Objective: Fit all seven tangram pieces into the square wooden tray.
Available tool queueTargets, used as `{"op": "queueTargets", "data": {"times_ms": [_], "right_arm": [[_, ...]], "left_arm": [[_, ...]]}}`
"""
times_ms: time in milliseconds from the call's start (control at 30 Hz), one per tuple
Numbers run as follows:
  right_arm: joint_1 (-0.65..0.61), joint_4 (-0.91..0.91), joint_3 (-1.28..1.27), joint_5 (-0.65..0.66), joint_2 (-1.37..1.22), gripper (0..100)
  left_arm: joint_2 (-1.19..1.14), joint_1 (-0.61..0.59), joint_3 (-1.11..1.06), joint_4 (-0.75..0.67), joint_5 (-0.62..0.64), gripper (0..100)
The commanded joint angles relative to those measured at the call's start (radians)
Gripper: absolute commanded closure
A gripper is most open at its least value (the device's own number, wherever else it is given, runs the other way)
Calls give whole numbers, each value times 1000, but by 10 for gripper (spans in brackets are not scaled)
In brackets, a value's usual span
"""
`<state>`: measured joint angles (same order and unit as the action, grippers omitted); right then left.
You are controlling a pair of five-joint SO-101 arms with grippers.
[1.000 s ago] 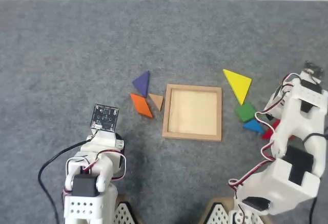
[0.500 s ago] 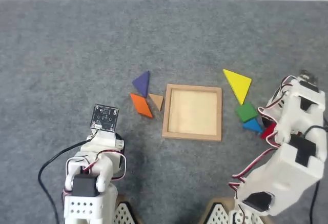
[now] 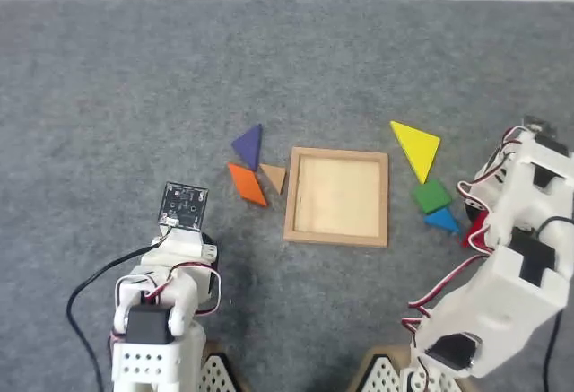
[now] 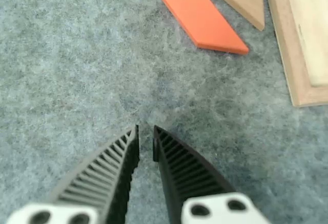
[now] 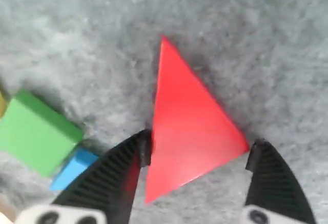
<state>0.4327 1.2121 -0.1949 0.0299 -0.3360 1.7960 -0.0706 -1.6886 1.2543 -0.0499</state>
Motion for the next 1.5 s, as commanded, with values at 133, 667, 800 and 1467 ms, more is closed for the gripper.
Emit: {"op": "queueTargets", "data": {"times_ms": [133,667,800,1467], "right_arm": [[7,10,57,20,44,796],[-67,47,60,71,140,830],[-119,101,55,71,236,829],[-67,-58,63,302,65,699]], "left_arm": [[17,-5,5,5,-8,953],[17,-5,5,5,-8,953],[17,-5,5,5,-8,953],[17,-5,5,5,-8,953]]}}
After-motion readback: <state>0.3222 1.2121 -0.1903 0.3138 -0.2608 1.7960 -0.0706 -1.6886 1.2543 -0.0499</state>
